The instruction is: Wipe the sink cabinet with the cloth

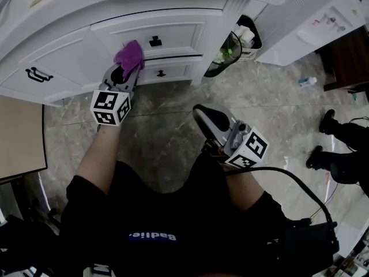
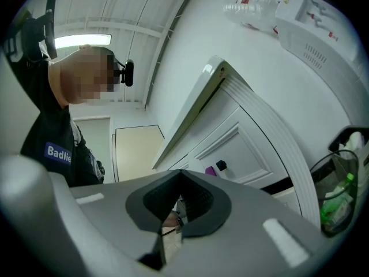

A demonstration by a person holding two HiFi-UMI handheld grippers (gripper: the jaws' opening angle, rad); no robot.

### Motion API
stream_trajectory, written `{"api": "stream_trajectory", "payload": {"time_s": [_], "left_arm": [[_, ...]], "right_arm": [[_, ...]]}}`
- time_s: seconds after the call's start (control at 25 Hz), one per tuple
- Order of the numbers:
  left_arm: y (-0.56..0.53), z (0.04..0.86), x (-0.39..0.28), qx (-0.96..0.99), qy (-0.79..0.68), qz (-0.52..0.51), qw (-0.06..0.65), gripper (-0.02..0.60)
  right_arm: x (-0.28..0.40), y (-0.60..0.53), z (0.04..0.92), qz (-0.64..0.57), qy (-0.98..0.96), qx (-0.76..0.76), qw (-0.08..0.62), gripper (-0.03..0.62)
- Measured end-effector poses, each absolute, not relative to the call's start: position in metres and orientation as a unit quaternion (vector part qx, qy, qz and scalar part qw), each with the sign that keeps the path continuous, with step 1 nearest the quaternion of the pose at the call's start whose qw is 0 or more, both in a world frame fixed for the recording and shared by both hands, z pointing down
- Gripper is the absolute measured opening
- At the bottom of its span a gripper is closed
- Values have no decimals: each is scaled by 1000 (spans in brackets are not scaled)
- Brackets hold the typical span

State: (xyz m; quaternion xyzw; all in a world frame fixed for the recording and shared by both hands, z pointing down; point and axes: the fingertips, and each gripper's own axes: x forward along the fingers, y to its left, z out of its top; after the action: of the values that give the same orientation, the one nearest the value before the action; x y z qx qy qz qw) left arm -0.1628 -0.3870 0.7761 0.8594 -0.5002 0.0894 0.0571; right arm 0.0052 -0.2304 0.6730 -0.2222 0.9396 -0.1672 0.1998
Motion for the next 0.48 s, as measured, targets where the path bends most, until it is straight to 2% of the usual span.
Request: {"api": "stream_trajectory", "payload": {"time_s": [0.48], "left_arm": [[-403, 770, -28, 908, -409, 61, 65, 87]], "right_arm": [[29, -217, 680, -175, 936, -247, 180, -6]]}}
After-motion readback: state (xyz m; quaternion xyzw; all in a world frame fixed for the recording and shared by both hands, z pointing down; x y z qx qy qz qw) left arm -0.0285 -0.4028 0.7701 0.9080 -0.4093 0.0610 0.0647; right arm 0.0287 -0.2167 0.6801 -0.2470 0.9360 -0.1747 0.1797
